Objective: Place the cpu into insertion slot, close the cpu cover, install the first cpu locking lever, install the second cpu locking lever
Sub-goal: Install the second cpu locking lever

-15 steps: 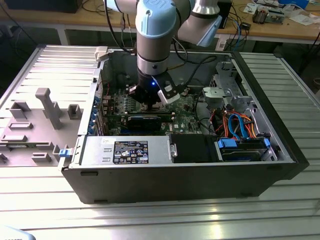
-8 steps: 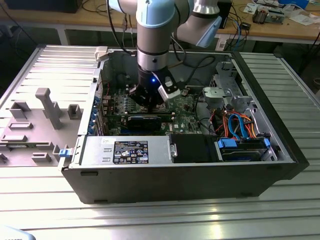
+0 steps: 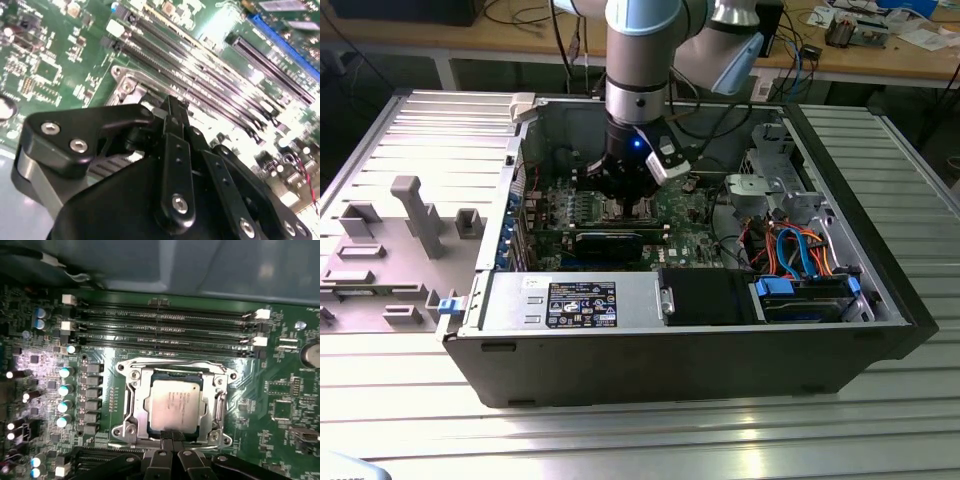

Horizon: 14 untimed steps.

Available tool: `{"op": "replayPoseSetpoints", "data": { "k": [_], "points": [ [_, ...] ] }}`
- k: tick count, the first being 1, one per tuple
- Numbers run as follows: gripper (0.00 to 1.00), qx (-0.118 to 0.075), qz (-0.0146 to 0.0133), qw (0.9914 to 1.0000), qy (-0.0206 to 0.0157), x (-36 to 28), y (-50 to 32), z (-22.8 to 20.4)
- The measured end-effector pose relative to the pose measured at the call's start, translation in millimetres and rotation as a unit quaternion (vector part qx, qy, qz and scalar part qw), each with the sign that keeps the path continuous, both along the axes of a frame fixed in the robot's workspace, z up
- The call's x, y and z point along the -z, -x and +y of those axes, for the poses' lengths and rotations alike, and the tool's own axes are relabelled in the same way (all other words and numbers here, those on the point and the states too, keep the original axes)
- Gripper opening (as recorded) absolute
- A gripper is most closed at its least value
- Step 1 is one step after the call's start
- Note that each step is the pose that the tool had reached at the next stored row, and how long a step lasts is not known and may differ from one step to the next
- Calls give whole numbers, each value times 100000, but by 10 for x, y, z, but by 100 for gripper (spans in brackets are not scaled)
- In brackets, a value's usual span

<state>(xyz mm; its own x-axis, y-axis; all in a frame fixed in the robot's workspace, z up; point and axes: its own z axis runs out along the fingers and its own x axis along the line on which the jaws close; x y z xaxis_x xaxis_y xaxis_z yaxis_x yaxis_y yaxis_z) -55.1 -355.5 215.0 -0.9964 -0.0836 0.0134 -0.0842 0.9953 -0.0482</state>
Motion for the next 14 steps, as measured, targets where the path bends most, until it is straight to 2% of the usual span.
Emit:
{"op": "replayPoseSetpoints", "data": {
  "k": [4,5,7,14],
  "points": [
    [11,-7,-1,100000,2,-147,-9,16],
    [11,-4,-4,100000,1,-201,-10,19],
    [11,-1,-3,100000,-2,-257,-11,23],
    [11,0,-2,100000,-3,-274,-10,23]
  ]
}}
